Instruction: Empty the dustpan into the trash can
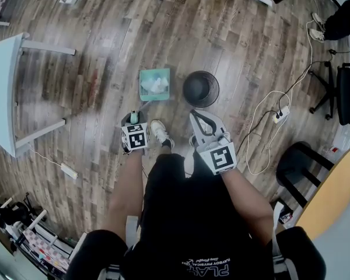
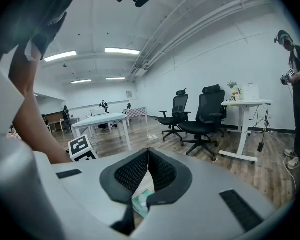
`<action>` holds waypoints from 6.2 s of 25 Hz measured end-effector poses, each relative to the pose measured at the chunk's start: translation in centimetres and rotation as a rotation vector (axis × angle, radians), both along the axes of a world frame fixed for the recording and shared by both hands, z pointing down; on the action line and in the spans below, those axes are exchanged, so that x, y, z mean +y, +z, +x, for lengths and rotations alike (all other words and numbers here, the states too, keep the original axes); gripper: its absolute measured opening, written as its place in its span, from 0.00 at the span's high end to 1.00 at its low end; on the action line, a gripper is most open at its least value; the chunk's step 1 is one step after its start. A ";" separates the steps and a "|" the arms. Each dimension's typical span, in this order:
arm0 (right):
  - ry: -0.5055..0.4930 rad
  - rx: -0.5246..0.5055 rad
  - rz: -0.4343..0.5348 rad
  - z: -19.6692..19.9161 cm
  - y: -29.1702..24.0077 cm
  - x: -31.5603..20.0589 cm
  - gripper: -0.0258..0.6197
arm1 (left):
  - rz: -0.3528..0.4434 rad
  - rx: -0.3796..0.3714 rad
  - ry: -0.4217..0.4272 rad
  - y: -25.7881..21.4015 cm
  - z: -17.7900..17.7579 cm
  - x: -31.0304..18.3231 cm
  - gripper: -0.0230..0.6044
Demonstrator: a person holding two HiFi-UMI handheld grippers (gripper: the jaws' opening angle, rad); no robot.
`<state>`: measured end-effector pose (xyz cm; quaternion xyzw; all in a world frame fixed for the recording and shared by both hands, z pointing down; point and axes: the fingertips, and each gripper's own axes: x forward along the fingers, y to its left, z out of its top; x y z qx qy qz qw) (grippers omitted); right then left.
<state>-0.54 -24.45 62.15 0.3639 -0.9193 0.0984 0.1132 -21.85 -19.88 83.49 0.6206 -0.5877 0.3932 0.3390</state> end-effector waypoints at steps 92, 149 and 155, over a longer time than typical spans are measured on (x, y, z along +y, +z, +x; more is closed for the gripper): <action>0.194 0.050 0.180 18.1 -10.7 30.7 0.92 | 0.220 -1.053 1.616 -14.7 23.4 27.8 0.80; 0.151 0.053 0.136 17.5 -9.1 30.1 0.92 | 0.205 -1.021 1.818 -13.6 28.3 30.6 0.80; 0.161 0.062 0.133 17.7 -9.0 29.8 0.92 | 0.220 -0.888 1.631 -15.6 27.9 29.0 0.80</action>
